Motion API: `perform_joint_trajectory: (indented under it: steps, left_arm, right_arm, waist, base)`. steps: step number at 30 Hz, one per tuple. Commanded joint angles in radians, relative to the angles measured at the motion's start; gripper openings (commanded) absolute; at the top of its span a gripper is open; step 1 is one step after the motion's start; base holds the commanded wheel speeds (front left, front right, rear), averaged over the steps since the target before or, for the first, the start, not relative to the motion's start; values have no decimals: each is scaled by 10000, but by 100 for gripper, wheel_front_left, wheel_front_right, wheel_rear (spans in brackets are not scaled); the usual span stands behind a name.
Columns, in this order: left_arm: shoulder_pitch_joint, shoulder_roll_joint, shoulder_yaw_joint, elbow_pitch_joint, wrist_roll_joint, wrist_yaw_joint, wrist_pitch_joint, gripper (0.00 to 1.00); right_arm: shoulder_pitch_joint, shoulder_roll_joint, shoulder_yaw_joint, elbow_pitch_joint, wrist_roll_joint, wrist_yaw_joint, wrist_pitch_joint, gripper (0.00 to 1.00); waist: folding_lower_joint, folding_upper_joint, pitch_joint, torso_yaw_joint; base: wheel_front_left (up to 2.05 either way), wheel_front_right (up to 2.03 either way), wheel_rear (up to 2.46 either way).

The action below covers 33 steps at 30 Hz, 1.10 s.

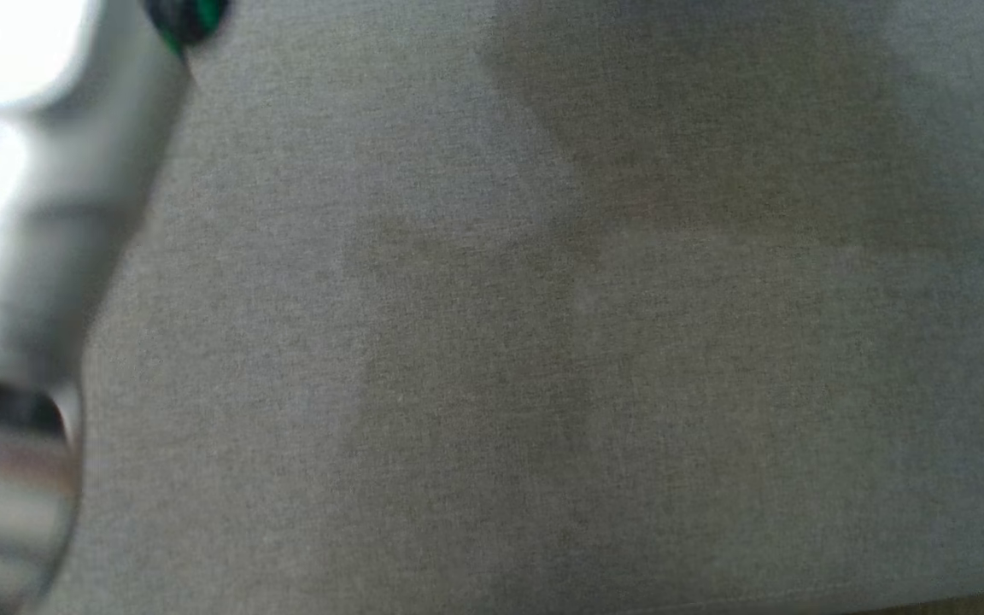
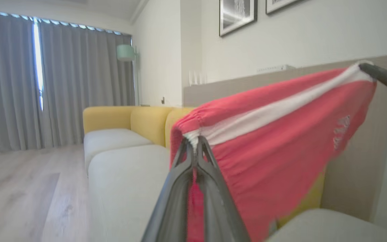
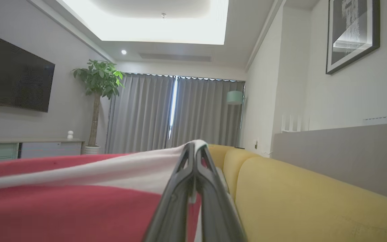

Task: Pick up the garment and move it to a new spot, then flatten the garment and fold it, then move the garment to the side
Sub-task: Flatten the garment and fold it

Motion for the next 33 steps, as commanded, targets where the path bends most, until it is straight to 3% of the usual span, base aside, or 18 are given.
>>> perform_joint_trajectory:
  steps: [1, 5, 6, 13, 14, 21, 28, 33]
  left_arm:
    - [341, 418, 137, -329, 170, 24, -35, 0]
    - [1965, 661, -483, -1115, 179, 21, -36, 0]
    - [2815, 824, -806, -1515, 322, 20, -36, 0]
    - [6069, 880, -1156, -2267, 789, 19, -37, 0]
    - [6069, 880, -1156, -2267, 789, 19, -37, 0]
    - [8770, 877, -1375, -2628, 1161, 18, -37, 0]
    - [11059, 1145, -1362, -3240, 1470, 18, -37, 0]
    - [12116, 1549, -1729, -3895, 1519, 18, -6, 0]
  right_arm:
    - [443, -193, -21, -309, 152, 65, -77, 0]
    - [1986, -524, -118, -810, 558, 65, -146, 0]
    - [3025, -626, -224, -1136, 689, 65, -155, 0]
    - [6908, -439, -1202, -2274, 934, 65, 303, 0]
    - [6908, -439, -1202, -2274, 934, 65, 303, 0]
    - [10322, 210, -2644, -3607, 998, 65, 1125, 0]
    - [13177, 812, -4222, -5480, 811, 65, 2154, 0]
    - [14790, 1285, -5380, -7136, 716, 65, 2885, 0]
  waist:
    - [2, -1, -50, 33]
    - [2, -1, -180, 189]
    - [2, -1, -314, 253]
    - [2, -1, -1228, 259]
    - [2, -1, -1228, 259]
    - [2, -1, -2449, -40]
    - [2, -1, -3613, -357]
    - [2, -1, -3864, -378]
  base:
    - [0, 0, 0]
    - [0, 0, 0]
    - [0, 0, 0]
    - [0, 0, 0]
    - [0, 0, 0]
    - [0, 0, 0]
    - [0, 0, 0]
    - [0, 0, 0]
